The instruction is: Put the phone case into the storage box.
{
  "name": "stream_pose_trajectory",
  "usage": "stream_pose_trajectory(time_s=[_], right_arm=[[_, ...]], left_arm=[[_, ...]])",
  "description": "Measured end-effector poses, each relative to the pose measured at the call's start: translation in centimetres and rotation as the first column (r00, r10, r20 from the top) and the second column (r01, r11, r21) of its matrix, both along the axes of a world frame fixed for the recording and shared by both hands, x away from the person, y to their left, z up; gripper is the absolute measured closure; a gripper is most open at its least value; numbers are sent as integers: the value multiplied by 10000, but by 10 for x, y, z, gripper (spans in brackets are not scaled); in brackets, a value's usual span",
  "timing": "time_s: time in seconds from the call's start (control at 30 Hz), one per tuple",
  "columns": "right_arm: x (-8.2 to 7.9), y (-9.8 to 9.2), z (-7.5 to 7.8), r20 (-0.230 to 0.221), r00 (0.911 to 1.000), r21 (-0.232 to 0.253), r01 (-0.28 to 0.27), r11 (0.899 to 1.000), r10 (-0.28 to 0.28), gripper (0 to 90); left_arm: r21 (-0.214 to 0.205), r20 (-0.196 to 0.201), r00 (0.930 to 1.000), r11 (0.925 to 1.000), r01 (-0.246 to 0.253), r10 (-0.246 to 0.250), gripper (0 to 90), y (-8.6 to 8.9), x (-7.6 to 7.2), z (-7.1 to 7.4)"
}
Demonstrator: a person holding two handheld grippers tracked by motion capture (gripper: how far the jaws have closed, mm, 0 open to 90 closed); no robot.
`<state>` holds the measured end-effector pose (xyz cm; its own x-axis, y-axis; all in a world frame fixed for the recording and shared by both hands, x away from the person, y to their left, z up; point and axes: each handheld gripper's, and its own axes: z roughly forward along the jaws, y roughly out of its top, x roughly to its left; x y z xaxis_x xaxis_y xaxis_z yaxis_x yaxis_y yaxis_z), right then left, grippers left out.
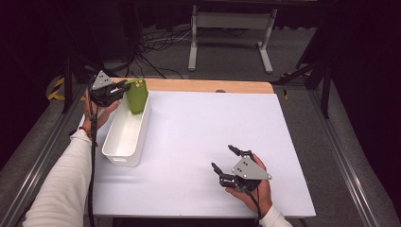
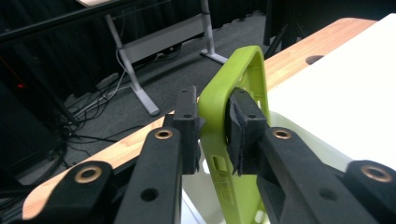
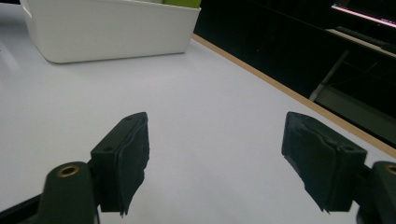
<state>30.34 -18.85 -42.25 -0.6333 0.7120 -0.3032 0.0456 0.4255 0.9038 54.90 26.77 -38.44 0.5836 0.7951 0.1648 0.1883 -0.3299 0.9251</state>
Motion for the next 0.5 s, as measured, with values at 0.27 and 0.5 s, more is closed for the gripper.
stream_pose_trajectory(time_s=[0.27, 0.5], right_arm=[[0, 0, -1, -160, 9996, -40, -227, 9997, 226, 243], [0, 2, -1, -190, 9992, -147, -341, 9993, 339, 242]], left_arm=[[512, 182, 9983, 9971, -556, 547, 644, -3, 8, -5], [548, 225, 9964, 9951, -823, 811, 597, -9, 15, -7]])
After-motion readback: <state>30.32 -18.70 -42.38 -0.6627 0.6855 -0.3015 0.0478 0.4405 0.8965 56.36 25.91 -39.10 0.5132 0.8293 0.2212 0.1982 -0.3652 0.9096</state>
